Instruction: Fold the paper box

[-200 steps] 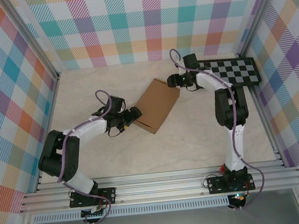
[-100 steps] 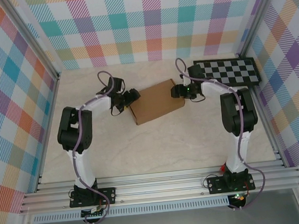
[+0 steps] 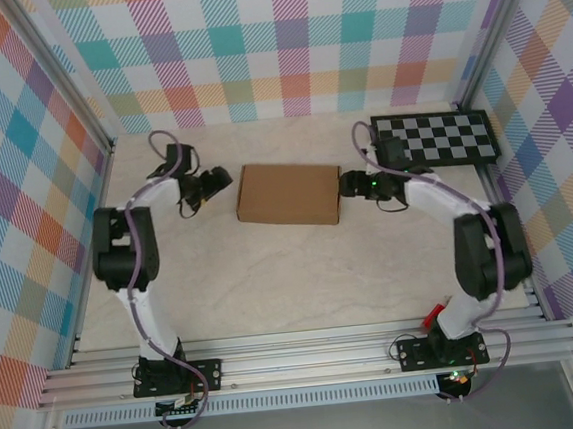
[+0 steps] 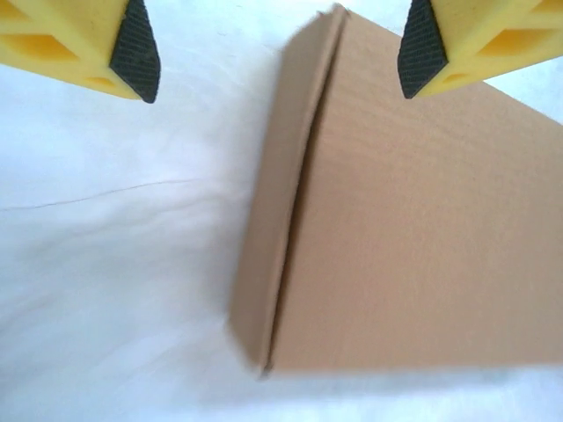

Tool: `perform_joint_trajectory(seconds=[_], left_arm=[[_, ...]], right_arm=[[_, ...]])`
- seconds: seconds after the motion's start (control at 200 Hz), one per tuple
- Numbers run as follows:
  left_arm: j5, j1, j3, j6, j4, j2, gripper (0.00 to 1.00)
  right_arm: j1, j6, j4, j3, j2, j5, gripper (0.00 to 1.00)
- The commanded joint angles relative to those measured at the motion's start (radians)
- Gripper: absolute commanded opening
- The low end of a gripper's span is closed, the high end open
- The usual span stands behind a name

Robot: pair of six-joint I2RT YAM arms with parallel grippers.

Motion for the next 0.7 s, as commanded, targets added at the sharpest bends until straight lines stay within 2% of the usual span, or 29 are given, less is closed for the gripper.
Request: perform_joint_trajectory(seconds=[0.0, 0.07, 0.085, 0.1, 0.19, 0.28, 0.33, 0.36, 0.45, 0.58, 0.655, 0.695], left_arm=[[-0.157, 0.049, -0.190, 0.161, 0.087, -0.289, 0.88], [-0.241, 0.049, -0.373, 0.229, 0.200, -0.425, 0.92], [-0.258, 0.049, -0.415, 0.229, 0.231, -0.450, 0.92], [-0.276, 0.049, -0.463, 0.227, 0.265, -0.475, 0.93], [-0.351, 0.047, -0.738, 0.220, 0.524, -0.618, 0.93], [-0.428, 0.037, -0.938, 0.223, 0.736, -0.677, 0.94], [-0.422, 0.036, -0.950, 0.238, 0.766, -0.677, 0.94], [-0.401, 0.031, -0.951, 0.269, 0.798, -0.662, 0.94], [-0.382, 0.025, -0.946, 0.334, 0.881, -0.615, 0.99], [-0.336, 0.022, -0.937, 0.392, 1.010, -0.528, 1.00], [-0.304, 0.023, -0.965, 0.387, 1.181, -0.409, 1.00], [-0.289, 0.022, -0.965, 0.397, 1.256, -0.331, 1.00]], right_arm=[[-0.044, -0.116, 0.046, -0.111, -0.170, 0.144, 0.80], [-0.071, -0.173, 0.140, -0.228, -0.252, 0.207, 0.87], [-0.075, -0.188, 0.172, -0.243, -0.275, 0.222, 0.96], [-0.078, -0.204, 0.205, -0.277, -0.290, 0.234, 1.00], [-0.101, -0.274, 0.424, -0.470, -0.344, 0.311, 1.00], [-0.159, -0.228, 0.566, -0.574, -0.325, 0.315, 1.00], [-0.197, -0.194, 0.653, -0.618, -0.289, 0.285, 1.00], [-0.212, -0.186, 0.604, -0.599, -0.280, 0.283, 1.00], [-0.224, -0.207, 0.740, -0.631, -0.261, 0.281, 1.00], [-0.244, -0.225, 0.856, -0.646, -0.229, 0.237, 1.00], [-0.246, -0.220, 0.848, -0.635, -0.208, 0.204, 1.00], [-0.248, -0.221, 0.999, -0.683, -0.160, 0.172, 1.00]])
